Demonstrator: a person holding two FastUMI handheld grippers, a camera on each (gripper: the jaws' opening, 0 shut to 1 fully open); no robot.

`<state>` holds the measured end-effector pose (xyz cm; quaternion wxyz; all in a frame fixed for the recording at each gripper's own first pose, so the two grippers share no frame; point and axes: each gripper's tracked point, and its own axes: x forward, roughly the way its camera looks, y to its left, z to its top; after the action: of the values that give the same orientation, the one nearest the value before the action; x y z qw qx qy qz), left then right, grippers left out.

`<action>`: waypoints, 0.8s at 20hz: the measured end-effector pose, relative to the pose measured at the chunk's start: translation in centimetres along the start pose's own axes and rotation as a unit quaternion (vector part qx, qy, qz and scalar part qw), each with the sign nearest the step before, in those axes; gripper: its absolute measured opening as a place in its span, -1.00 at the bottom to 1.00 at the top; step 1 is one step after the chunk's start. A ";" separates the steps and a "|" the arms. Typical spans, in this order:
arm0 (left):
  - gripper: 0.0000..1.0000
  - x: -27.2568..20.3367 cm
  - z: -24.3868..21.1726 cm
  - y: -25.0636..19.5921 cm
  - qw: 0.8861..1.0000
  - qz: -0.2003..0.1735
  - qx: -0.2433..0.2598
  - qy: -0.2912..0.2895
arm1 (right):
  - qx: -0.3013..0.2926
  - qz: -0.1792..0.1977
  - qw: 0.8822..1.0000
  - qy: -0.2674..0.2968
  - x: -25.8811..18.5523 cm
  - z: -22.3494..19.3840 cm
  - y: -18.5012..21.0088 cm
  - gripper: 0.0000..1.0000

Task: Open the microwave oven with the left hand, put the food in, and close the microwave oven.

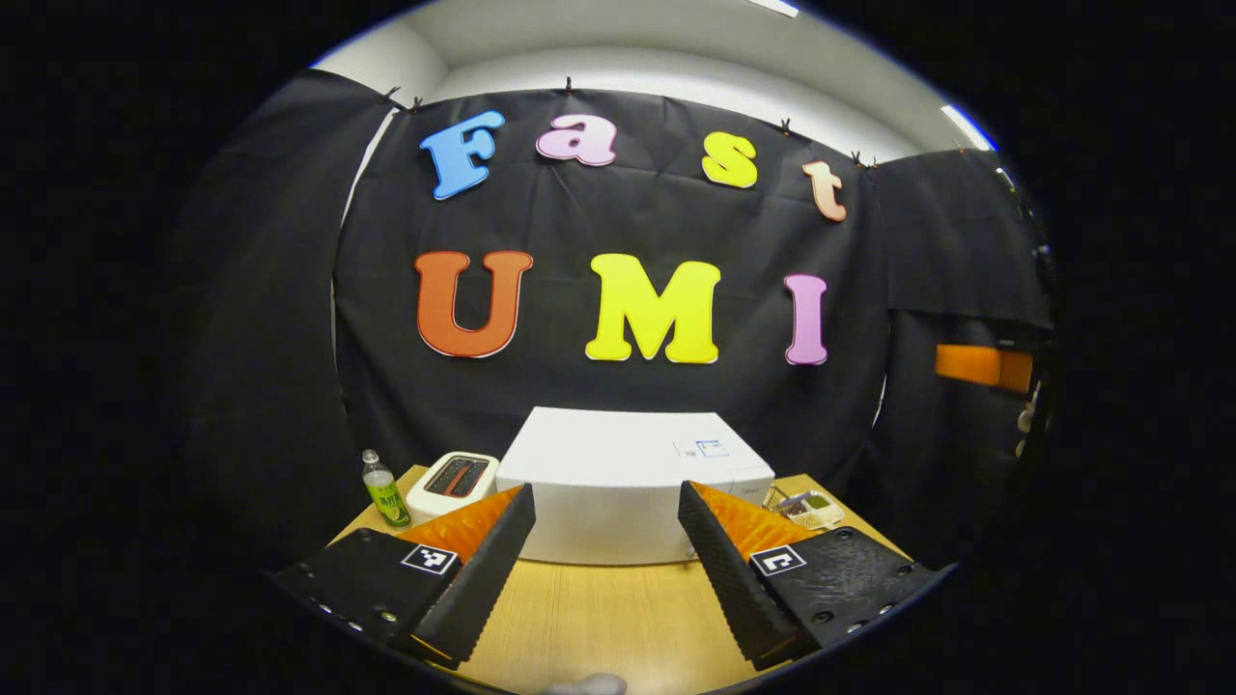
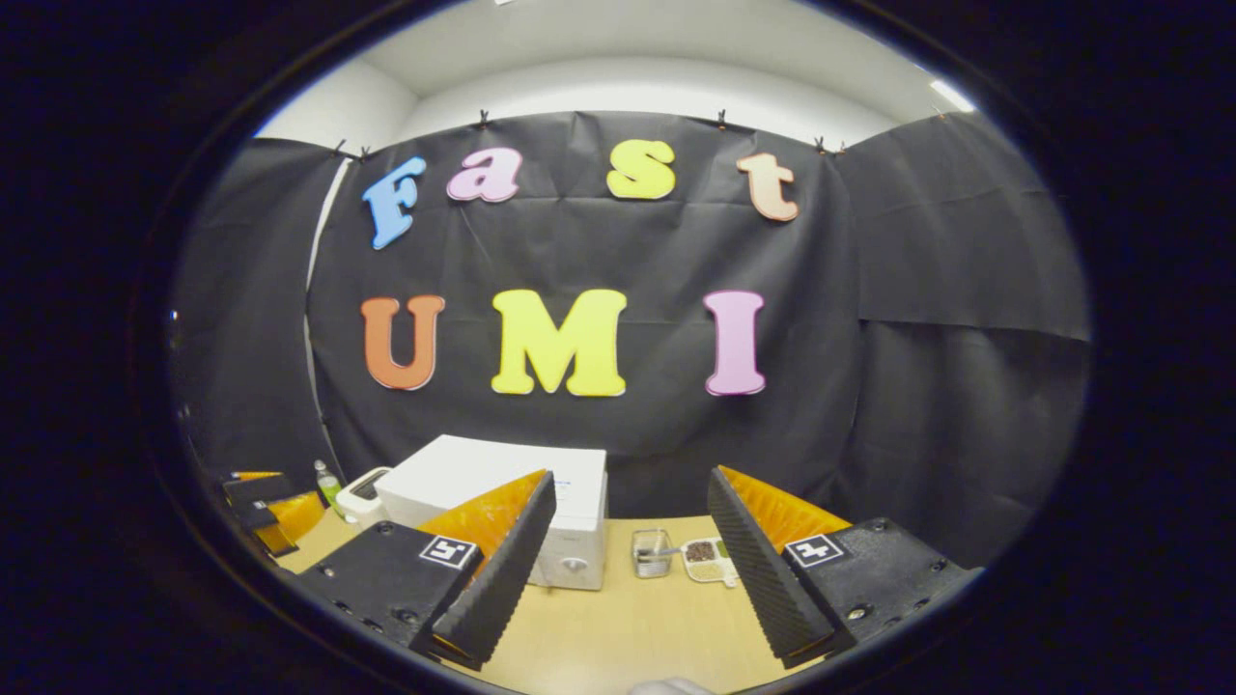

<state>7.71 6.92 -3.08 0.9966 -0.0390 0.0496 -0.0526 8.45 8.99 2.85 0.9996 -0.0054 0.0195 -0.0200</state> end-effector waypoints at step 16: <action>0.87 -2.1 7.2 0.5 0.997 0.021 0.021 -0.073 | -0.009 0.019 0.999 -0.032 -1.8 3.3 1.5 1.00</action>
<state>6.42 8.13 4.21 0.9991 -0.0210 -0.0234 -0.0300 6.88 10.55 6.24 0.9998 -0.0148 -0.0122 -0.0012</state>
